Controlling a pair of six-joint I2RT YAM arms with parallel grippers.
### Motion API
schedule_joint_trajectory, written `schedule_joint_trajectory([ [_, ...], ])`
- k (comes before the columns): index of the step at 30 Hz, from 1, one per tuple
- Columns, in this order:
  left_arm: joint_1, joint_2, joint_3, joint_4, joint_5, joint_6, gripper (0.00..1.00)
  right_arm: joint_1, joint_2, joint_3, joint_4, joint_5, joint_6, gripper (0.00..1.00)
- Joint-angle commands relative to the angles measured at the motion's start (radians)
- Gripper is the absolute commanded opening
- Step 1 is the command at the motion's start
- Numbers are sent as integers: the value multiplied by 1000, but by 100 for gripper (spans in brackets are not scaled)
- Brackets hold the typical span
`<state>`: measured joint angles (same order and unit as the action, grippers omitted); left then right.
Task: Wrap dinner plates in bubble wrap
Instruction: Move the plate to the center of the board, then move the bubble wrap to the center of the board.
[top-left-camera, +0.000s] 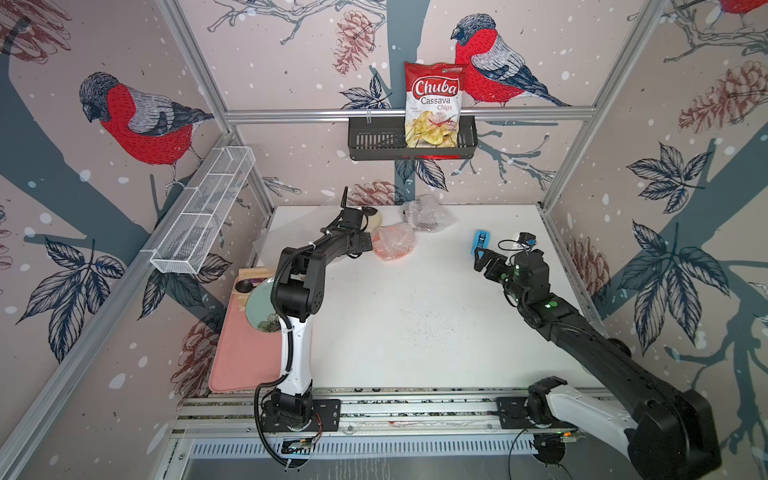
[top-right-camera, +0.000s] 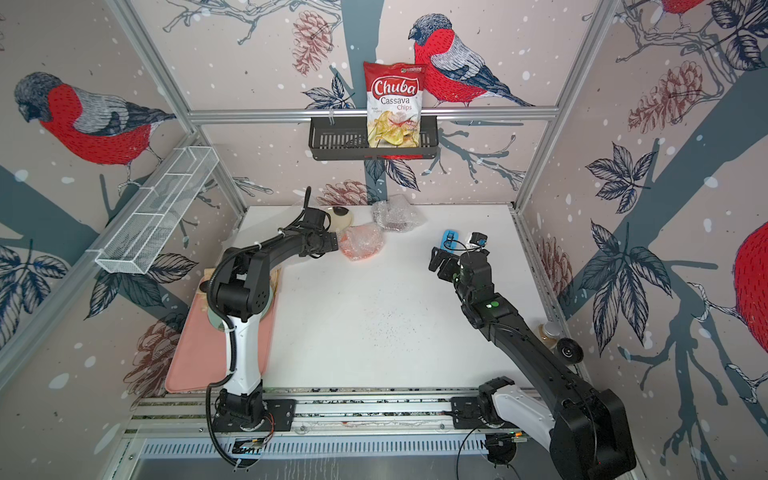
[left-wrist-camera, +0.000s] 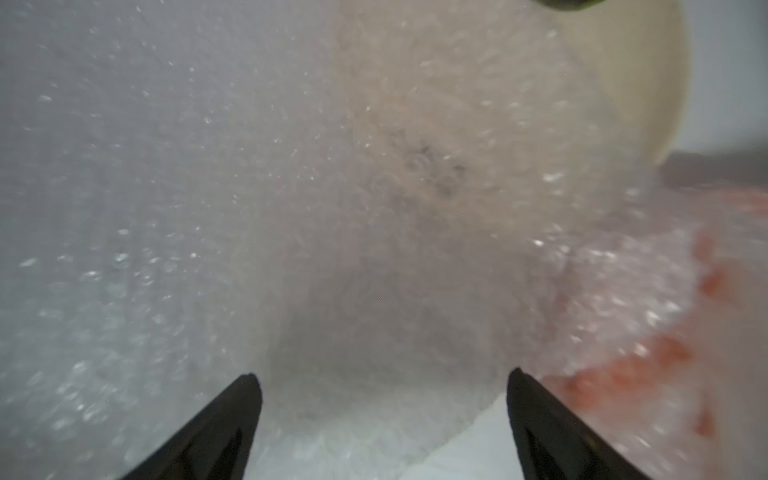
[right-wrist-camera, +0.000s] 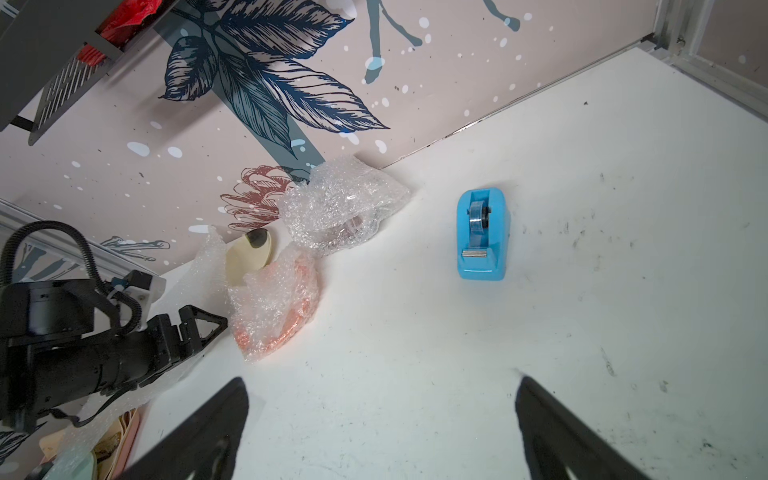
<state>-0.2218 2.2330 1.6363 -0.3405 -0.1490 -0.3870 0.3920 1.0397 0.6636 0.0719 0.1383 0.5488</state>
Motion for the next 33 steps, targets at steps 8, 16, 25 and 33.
schedule_joint_trajectory([
  [8,48,-101,-127,65,95,-38,13,-2,-53,-12,-38,37,-22,100],
  [16,-100,-546,-431,13,-24,-92,0,-42,-66,-56,-48,54,18,100],
  [25,-559,-833,-805,-8,134,-459,0,-233,-13,-48,-89,-133,46,100],
  [33,-761,-428,-457,7,145,-457,20,-251,76,3,-25,-420,-13,99],
])
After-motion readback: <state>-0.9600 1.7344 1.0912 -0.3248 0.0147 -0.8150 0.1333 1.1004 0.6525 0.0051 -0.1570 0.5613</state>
